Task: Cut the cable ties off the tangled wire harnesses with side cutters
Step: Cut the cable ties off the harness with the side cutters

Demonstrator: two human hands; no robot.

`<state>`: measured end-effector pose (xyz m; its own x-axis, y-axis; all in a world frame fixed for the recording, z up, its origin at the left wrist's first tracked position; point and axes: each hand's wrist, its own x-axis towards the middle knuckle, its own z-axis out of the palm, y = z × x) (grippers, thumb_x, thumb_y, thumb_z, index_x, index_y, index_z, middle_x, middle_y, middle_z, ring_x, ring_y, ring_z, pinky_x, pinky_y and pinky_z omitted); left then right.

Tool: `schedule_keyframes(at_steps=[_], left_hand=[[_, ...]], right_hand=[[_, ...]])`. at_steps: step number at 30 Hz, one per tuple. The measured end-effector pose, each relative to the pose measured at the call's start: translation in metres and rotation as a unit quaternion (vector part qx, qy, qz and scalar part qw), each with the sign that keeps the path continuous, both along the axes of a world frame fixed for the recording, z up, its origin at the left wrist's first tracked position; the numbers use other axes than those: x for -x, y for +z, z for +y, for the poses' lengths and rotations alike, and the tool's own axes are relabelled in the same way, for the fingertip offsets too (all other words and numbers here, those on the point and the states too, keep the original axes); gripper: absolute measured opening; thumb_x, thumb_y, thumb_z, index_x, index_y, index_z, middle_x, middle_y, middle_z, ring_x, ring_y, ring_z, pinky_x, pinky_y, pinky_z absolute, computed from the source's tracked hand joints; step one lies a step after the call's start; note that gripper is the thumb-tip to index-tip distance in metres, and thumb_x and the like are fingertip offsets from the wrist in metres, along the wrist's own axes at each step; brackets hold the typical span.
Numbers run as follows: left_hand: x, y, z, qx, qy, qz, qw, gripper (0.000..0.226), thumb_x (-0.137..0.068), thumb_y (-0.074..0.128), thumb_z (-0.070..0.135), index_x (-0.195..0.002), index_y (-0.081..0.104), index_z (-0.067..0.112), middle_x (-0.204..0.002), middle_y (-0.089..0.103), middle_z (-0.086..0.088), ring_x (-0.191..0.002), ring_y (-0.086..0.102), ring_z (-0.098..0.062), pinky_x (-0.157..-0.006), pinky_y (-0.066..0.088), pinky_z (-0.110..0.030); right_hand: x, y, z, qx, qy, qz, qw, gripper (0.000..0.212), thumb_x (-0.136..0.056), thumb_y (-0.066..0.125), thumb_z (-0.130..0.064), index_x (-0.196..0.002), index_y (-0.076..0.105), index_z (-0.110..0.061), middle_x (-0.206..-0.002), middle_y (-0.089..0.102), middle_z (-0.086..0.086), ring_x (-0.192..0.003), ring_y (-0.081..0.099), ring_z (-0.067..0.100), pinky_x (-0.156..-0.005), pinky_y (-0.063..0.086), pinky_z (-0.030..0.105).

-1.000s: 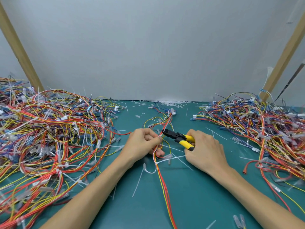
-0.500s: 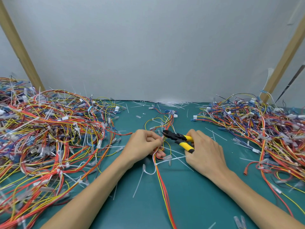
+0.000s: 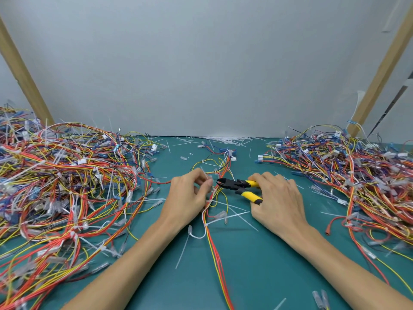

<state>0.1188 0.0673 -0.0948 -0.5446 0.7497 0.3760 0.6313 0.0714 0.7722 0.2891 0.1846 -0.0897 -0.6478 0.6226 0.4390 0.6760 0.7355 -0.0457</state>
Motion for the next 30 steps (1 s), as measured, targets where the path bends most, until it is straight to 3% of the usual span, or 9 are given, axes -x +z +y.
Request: schedule_keyframes(at_steps=[4,10,14,24,30], left_hand=[[0.002,-0.002,0.000,-0.012,-0.034,-0.033,0.999,0.018,-0.093,0.060,0.005,-0.076,0.058,0.011,-0.058,0.061,0.012,-0.042,0.061,-0.011,-0.041,0.045,-0.018],[0.003,-0.004,0.003,-0.009,-0.064,-0.034,0.997,0.020,-0.093,0.058,0.003,-0.076,0.058,0.013,-0.070,0.064,-0.002,-0.044,0.060,-0.013,-0.041,0.046,-0.020],[0.005,-0.007,0.004,0.005,-0.066,-0.020,0.998,0.019,-0.094,0.058,0.006,-0.078,0.056,0.016,-0.070,0.065,0.002,-0.046,0.063,-0.013,-0.043,0.048,-0.022],[0.007,-0.004,0.003,0.000,-0.072,-0.070,0.995,0.011,-0.095,0.058,0.007,-0.084,0.058,0.010,-0.079,0.063,-0.002,-0.046,0.063,-0.013,-0.042,0.052,-0.026],[0.006,-0.001,0.002,0.005,-0.072,-0.089,0.993,0.016,-0.093,0.063,0.012,-0.079,0.063,0.019,-0.072,0.063,0.005,-0.042,0.058,-0.011,-0.042,0.044,-0.019]], right_hand=[[-0.003,0.009,0.008,-0.067,0.024,-0.055,0.996,0.043,-0.063,0.066,-0.019,-0.105,0.064,-0.028,-0.094,0.066,-0.008,-0.091,0.057,0.024,-0.084,0.034,0.039],[0.001,0.023,0.019,-0.083,0.011,-0.100,0.991,0.044,-0.068,0.062,-0.017,-0.110,0.057,-0.031,-0.104,0.063,-0.011,-0.103,0.056,0.020,-0.091,0.028,0.036],[0.009,0.025,0.023,-0.078,0.032,-0.132,0.988,0.046,-0.070,0.061,-0.016,-0.112,0.053,-0.034,-0.105,0.061,-0.012,-0.106,0.055,0.018,-0.092,0.024,0.035],[0.030,0.024,0.025,-0.066,0.037,-0.141,0.987,0.036,-0.074,0.061,-0.014,-0.104,0.053,-0.034,-0.096,0.060,-0.010,-0.101,0.056,0.019,-0.090,0.023,0.036],[0.034,0.015,0.019,-0.093,0.042,-0.147,0.984,0.023,-0.078,0.058,-0.013,-0.092,0.053,-0.030,-0.087,0.061,-0.007,-0.092,0.057,0.020,-0.085,0.022,0.036]])
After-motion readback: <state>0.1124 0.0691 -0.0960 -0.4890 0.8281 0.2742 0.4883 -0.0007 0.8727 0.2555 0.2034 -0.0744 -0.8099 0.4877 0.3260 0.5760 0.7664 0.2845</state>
